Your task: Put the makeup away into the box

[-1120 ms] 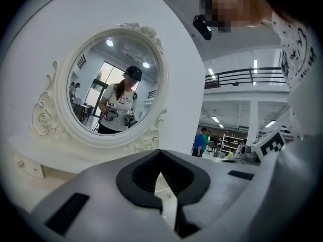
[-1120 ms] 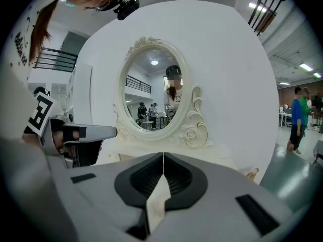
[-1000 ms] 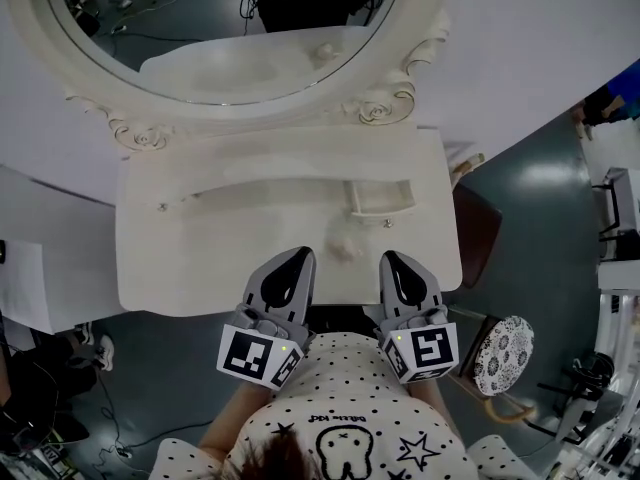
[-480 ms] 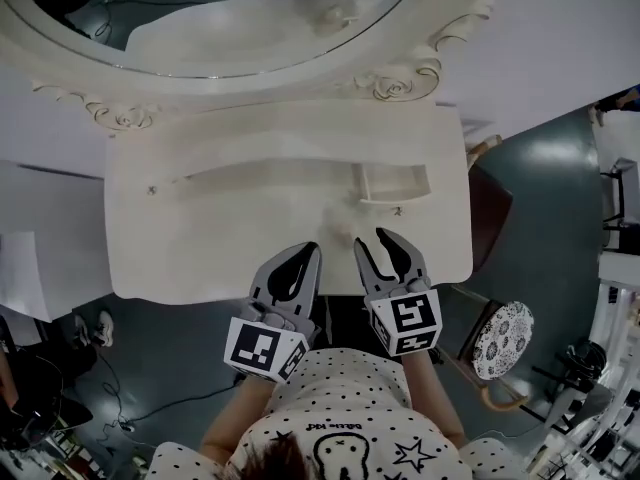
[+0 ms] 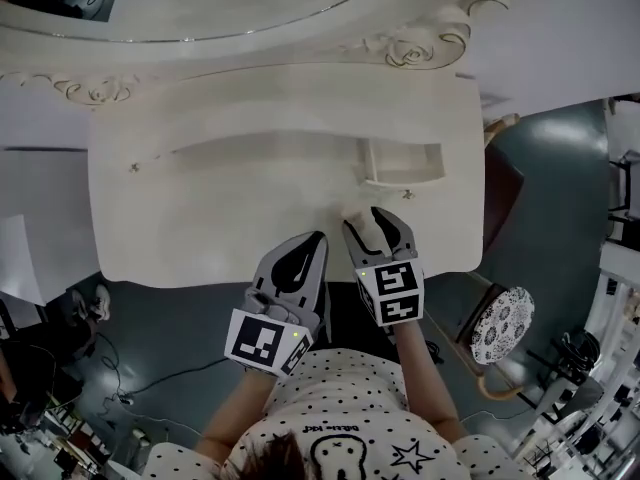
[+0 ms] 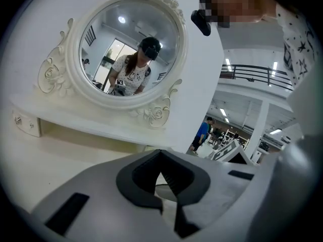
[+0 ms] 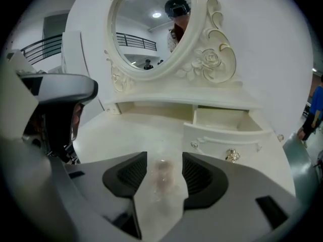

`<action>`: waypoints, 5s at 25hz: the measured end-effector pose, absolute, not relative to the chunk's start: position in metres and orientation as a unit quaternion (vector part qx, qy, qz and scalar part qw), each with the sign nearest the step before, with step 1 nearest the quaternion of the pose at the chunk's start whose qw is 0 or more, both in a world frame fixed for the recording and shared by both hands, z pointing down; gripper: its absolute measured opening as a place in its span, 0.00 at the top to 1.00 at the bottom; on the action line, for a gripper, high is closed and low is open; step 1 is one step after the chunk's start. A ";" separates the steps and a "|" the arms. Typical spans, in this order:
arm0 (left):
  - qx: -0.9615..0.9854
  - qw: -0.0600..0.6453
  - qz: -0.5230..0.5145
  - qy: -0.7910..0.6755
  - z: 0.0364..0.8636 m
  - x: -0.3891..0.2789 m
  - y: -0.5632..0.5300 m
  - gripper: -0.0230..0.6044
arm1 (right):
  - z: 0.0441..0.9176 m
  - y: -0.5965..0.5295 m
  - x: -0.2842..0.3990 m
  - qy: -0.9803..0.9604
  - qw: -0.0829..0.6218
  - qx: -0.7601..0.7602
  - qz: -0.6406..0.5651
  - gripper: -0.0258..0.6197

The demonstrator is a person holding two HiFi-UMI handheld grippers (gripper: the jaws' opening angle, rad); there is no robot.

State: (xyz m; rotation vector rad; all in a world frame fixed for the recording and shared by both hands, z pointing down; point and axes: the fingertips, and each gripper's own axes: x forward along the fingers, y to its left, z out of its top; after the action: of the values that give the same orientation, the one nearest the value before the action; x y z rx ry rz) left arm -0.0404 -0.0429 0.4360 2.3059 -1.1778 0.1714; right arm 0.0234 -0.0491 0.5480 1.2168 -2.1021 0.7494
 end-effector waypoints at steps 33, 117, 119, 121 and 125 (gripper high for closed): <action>0.855 0.260 0.052 -0.446 0.428 -0.035 -0.040 0.97 | 0.549 -0.045 0.035 -0.796 0.314 0.448 0.260 0.73; 0.912 0.130 -0.016 -0.389 0.320 0.022 -0.096 0.97 | 0.356 -0.104 0.114 -0.802 0.120 0.574 0.112 0.73; 0.911 0.135 -0.012 -0.390 0.328 0.026 -0.098 0.97 | 0.364 -0.111 0.117 -0.802 0.123 0.573 0.116 0.73; 0.910 0.139 -0.008 -0.391 0.337 0.031 -0.101 0.97 | 0.373 -0.117 0.121 -0.802 0.127 0.572 0.120 0.73; 0.906 0.147 0.002 -0.397 0.354 0.037 -0.110 0.97 | 0.392 -0.127 0.125 -0.801 0.141 0.567 0.129 0.73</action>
State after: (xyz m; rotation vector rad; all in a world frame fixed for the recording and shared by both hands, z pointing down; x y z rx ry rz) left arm 0.0366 -0.1098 0.3544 2.6070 -1.1432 0.0065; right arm 0.1249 -0.1267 0.3923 1.6383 -2.3120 0.3736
